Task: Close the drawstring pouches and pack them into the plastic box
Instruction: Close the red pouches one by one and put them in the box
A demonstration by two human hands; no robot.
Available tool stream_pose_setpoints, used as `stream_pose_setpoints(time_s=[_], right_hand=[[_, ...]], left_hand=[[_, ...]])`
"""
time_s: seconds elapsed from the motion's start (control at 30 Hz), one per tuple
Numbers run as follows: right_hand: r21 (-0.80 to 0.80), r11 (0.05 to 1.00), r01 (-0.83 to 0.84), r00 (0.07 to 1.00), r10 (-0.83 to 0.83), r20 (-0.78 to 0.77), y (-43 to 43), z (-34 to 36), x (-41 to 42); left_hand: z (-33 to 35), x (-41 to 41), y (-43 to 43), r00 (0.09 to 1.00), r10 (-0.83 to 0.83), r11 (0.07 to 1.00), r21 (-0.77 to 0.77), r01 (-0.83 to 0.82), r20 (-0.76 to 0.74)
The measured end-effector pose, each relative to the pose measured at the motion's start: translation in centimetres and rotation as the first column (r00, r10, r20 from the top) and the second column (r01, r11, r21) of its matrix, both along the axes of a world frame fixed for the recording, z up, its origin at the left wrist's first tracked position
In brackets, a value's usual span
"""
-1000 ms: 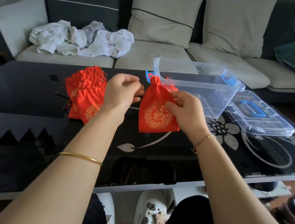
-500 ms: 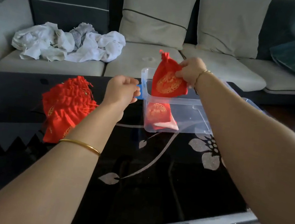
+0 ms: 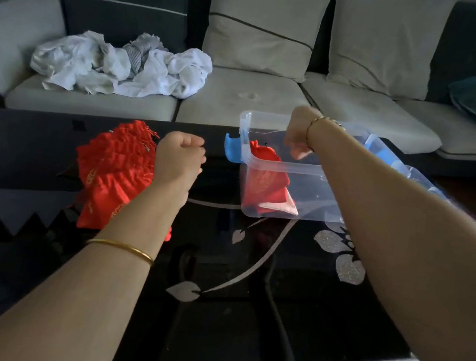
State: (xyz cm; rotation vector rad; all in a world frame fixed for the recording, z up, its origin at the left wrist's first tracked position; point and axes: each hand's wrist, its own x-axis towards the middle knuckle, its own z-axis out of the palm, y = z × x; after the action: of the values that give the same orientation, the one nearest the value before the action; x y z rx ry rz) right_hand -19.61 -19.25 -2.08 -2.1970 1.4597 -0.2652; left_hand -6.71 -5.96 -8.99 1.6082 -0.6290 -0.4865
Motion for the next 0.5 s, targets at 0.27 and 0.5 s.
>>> stream_pose_setpoints(time_s=[0.27,0.5], right_hand=[[0.038,0.979,-0.198,0.893,0.164,0.418,12.6,-3.4,4.4],[0.181,0.957,-0.228,0.949,0.177,0.259,16.0,-12.0,8.4]], left_hand=[[-4.3,1.7,7.3,0.926,0.363,0.884,0.275,-0.378,0.107],[-5.8,3.7,10.4,0.913,0.399,0.811,0.435,-0.393,0.081]])
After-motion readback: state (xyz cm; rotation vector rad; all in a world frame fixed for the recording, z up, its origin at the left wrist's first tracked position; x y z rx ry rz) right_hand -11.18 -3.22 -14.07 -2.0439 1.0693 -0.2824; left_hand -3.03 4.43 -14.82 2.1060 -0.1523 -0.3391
